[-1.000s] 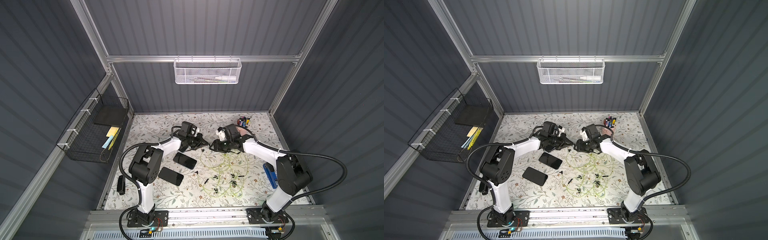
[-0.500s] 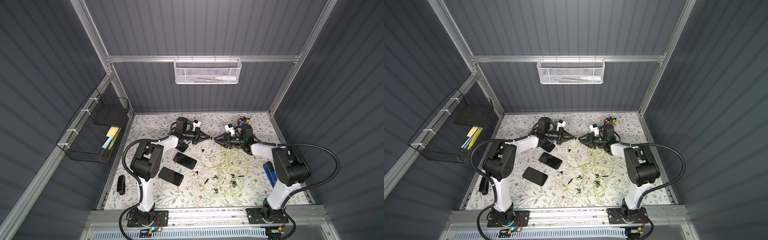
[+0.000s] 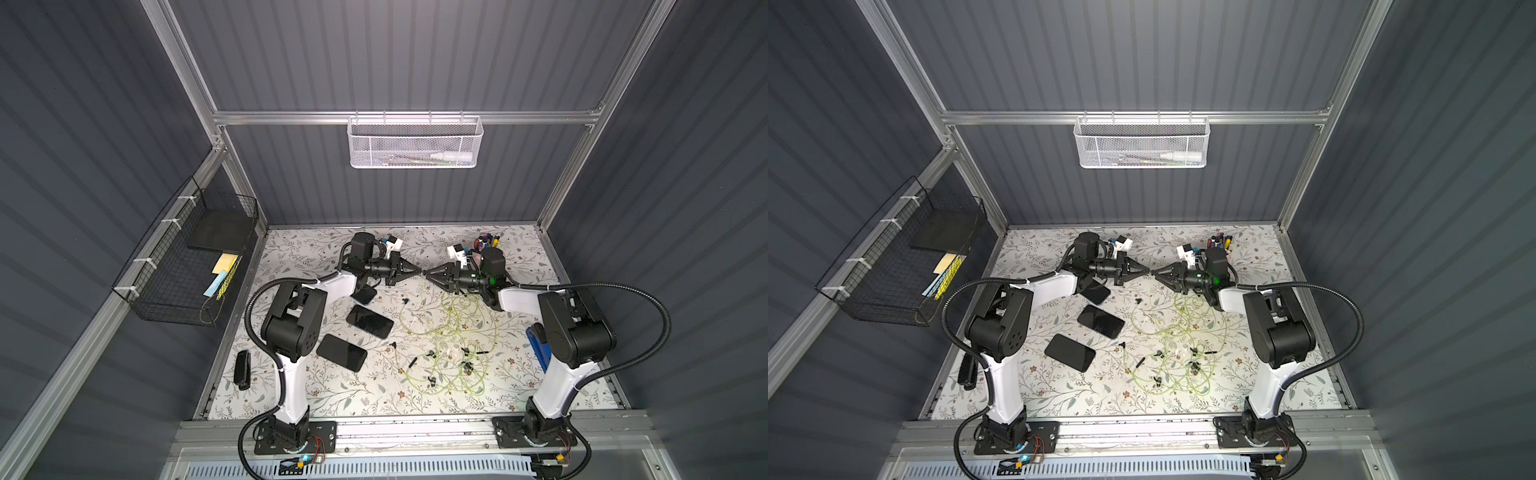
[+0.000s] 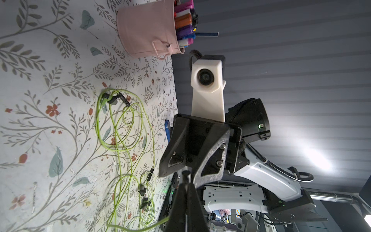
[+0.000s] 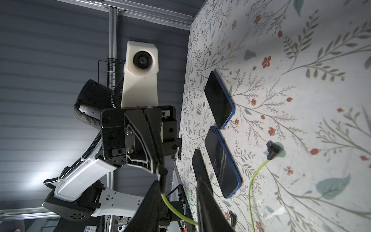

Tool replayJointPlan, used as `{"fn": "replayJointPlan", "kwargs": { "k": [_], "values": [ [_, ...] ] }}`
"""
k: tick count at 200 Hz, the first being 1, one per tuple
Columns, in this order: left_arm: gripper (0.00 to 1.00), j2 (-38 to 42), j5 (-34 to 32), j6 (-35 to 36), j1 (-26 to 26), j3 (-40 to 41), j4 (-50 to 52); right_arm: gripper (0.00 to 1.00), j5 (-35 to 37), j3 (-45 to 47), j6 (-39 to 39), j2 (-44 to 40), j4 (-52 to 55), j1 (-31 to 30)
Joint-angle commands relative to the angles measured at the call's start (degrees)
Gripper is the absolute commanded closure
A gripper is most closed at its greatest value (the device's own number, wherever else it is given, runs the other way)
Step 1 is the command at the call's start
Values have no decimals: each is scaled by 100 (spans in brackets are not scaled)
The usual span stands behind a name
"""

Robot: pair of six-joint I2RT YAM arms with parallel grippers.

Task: Plug wired earphones into phones
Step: Pick up the wired earphone from the center of the board.

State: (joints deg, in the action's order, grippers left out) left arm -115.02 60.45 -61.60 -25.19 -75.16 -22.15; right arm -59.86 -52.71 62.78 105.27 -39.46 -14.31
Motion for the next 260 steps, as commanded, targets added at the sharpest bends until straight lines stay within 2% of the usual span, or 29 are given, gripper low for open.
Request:
{"fn": "replayJointPlan", "kwargs": {
  "k": [1,34,71,147,242,252,260],
  "values": [
    [100,-100,38,40,-47,63,43,66,-12,51,18,-196,-167,-20],
    [100,-91,25,27,-65,62,9,67,7,-96,17,-131,-93,-153],
    [100,-80,28,30,-74,88,-13,76,81,-194,23,-30,-103,-222],
    [100,-64,40,133,-74,133,46,74,124,-152,22,-121,-123,-178],
    [100,-44,-33,165,-56,146,82,81,111,-64,18,-193,-149,-125],
    [100,-47,-34,174,-56,145,84,82,103,-64,23,-196,-149,-125],
    [100,-48,-47,177,-56,145,81,87,98,-73,23,-188,-158,-125]
  ]
}}
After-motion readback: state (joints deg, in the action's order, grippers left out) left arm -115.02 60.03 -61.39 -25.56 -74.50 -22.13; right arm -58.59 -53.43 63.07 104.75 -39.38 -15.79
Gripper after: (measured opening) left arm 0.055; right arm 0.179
